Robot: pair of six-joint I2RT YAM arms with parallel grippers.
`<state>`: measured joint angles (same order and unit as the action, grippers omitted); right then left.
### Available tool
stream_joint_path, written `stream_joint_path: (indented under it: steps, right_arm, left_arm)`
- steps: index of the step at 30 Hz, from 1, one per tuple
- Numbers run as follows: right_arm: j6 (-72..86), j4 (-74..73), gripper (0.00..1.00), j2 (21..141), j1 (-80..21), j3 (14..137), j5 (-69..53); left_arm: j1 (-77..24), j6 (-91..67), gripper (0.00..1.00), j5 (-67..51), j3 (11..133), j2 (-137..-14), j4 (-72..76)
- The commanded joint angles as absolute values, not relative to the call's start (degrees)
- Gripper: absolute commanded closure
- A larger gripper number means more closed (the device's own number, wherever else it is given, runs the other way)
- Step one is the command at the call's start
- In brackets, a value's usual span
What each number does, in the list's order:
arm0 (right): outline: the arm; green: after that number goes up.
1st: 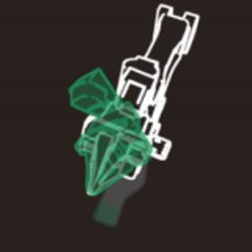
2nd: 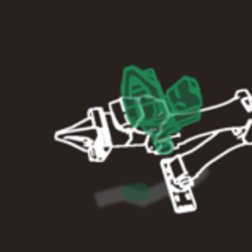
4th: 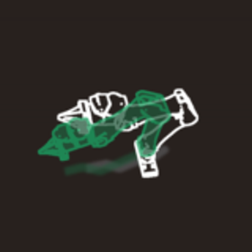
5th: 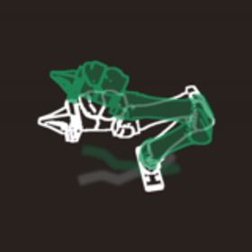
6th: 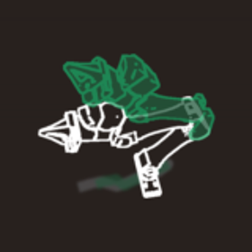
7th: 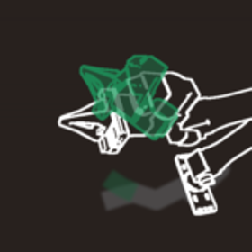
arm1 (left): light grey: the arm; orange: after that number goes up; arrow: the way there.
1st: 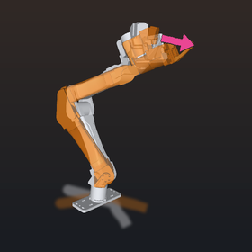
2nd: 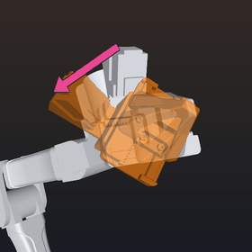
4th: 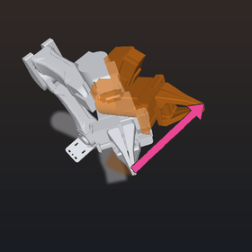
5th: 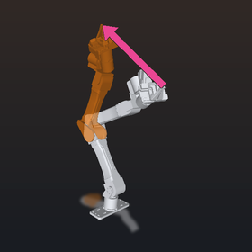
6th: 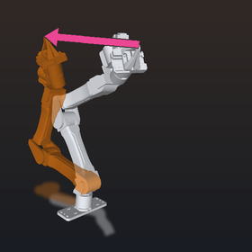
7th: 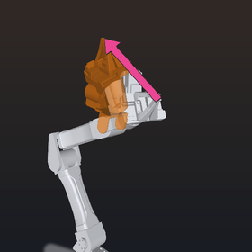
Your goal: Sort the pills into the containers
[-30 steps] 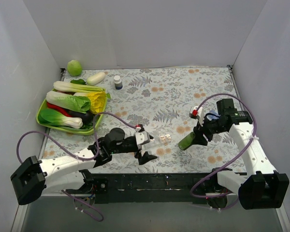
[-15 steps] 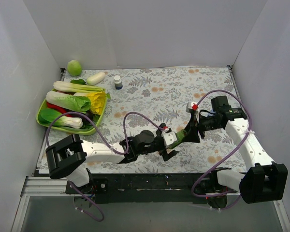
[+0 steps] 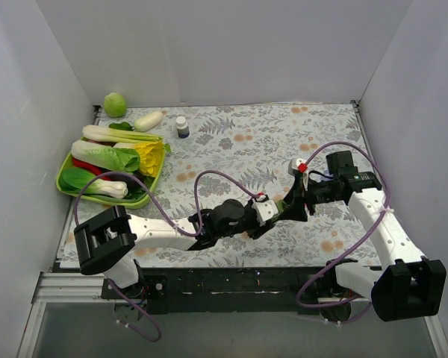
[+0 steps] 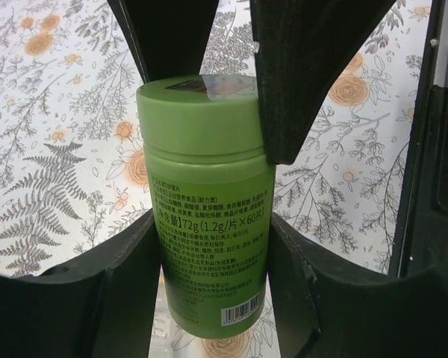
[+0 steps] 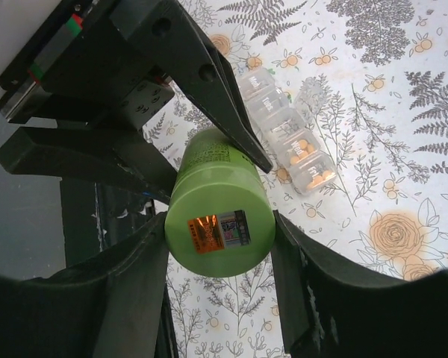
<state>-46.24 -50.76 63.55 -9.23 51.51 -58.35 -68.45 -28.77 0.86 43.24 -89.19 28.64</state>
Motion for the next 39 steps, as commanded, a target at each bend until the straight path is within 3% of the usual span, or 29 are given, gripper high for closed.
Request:
stream_joint_path:
  steps: [1, 7, 11, 12, 13, 15, 16, 20, 24, 25, 28, 39]
  right_arm:
    - [-55.5, -56.1, 0.92, 63.0, -12.0, 52.8, -62.6]
    - [-79.5, -64.8, 0.92, 63.2, -24.4, 52.7, -53.1]
    - [-78.4, -53.3, 0.88, 59.3, -30.7, 49.4, -48.8]
    - [-74.0, -51.1, 0.84, 59.1, -30.8, 49.2, -48.7]
    - [-71.6, -48.7, 0.7, 59.8, -30.8, 49.7, -49.3]
    - [-62.8, -47.8, 0.52, 61.3, -30.8, 51.1, -50.3]
    - [-59.5, -47.5, 0.37, 63.0, -30.8, 53.4, -52.3]
    - [-44.1, -45.6, 0.28, 65.0, -29.5, 56.9, -57.6]
    - [-24.1, -34.6, 0.2, 62.8, -28.2, 54.7, -59.4]
    - [-15.8, -31.8, 0.13, 62.2, -28.1, 54.0, -58.8]
    - [-8.3, -28.9, 0.09, 63.7, -28.2, 53.4, -58.0]
    - [1.5, -23.8, 0.1, 65.9, -29.4, 49.3, -40.8]
  left_arm:
    - [-68.7, -26.3, 1.0, -6.2, 42.8, -84.6, 24.4]
    - [-65.0, -22.2, 1.0, -26.2, 41.9, -80.9, 13.1]
    - [-62.8, -22.3, 1.0, -30.0, 40.4, -78.0, 8.6]
    - [-62.7, -23.6, 1.0, -29.5, 39.0, -76.6, 8.8]
    - [-62.5, -24.3, 1.0, -28.1, 38.3, -75.8, 9.7]
    - [-62.5, -27.4, 1.0, -26.0, 36.6, -74.2, 11.2]
    - [-62.5, -28.8, 1.0, -23.1, 36.2, -73.9, 11.5]
    - [-62.6, -34.4, 1.0, -16.0, 35.2, -72.7, 12.0]
    - [-62.9, -37.4, 1.0, -11.8, 35.2, -72.1, 12.0]
    - [-62.9, -38.1, 1.0, -10.7, 35.5, -72.1, 12.0]
    - [-63.3, -39.1, 1.0, -8.4, 36.6, -72.5, 12.1]
    - [-63.6, -40.0, 1.0, -5.4, 38.5, -73.8, 13.0]
